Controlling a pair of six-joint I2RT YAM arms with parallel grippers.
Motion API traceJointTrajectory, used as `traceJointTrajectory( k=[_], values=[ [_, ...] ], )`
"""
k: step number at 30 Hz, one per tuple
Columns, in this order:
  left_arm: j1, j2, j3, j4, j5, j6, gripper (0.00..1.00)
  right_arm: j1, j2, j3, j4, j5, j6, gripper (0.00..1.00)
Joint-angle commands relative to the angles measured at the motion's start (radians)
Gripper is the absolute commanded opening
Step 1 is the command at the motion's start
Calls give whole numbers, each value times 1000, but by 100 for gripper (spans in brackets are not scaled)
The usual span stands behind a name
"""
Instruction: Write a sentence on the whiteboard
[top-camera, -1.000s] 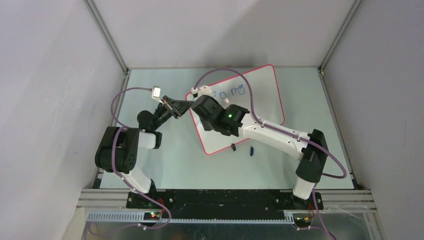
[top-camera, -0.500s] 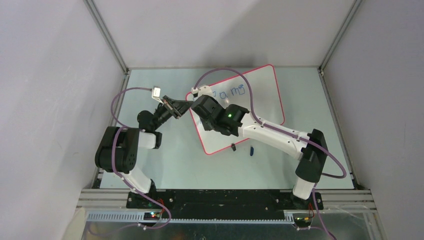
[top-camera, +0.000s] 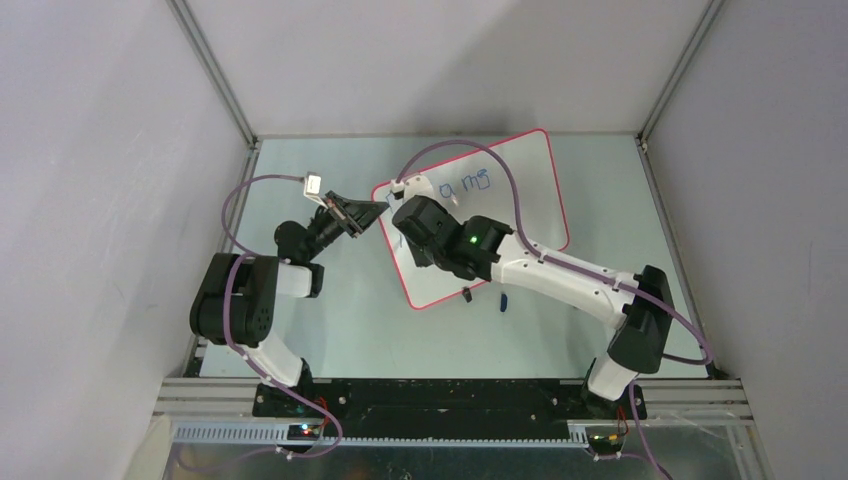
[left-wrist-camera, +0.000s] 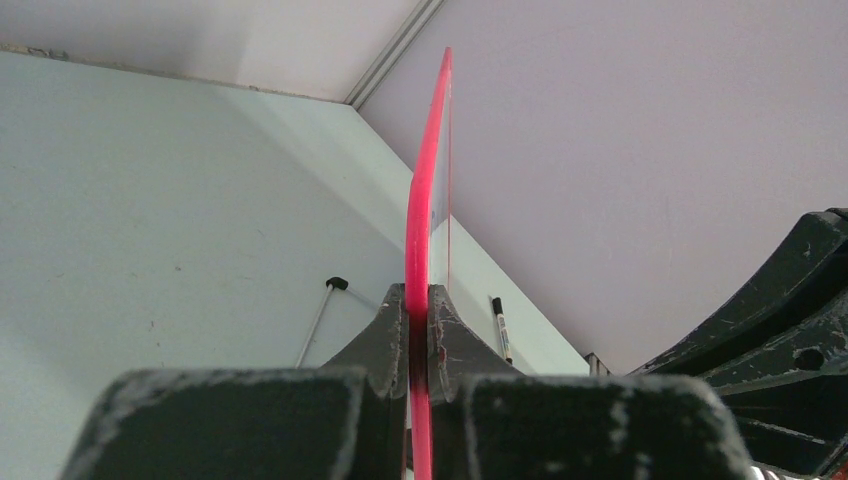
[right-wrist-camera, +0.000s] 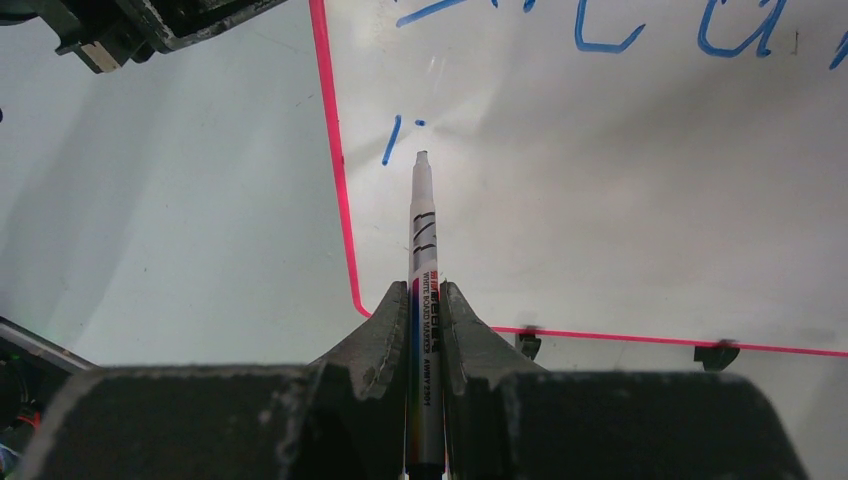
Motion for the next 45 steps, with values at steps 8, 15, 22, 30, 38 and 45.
traceJointTrajectory(
  k=[8, 15, 22, 30, 38, 45],
  values=[
    [-14, -30, -14, 51, 19, 68, 0, 3, 1, 19, 32, 10, 1, 0],
    [-14, -30, -14, 51, 19, 69, 0, -4, 32, 39, 31, -1, 0, 0],
    [-15, -31, -15, 51, 19, 69, 0, -7, 44, 48, 31, -3, -2, 0],
    [-14, -30, -14, 51, 19, 69, 0, -10, 42, 53, 34, -1, -5, 0],
    [-14, -31, -14, 52, 19, 69, 0, -18, 51, 60, 31, -7, -7, 0],
    [-15, -30, -13, 51, 19, 69, 0, -17, 58, 51, 17, -14, 3, 0]
  ],
)
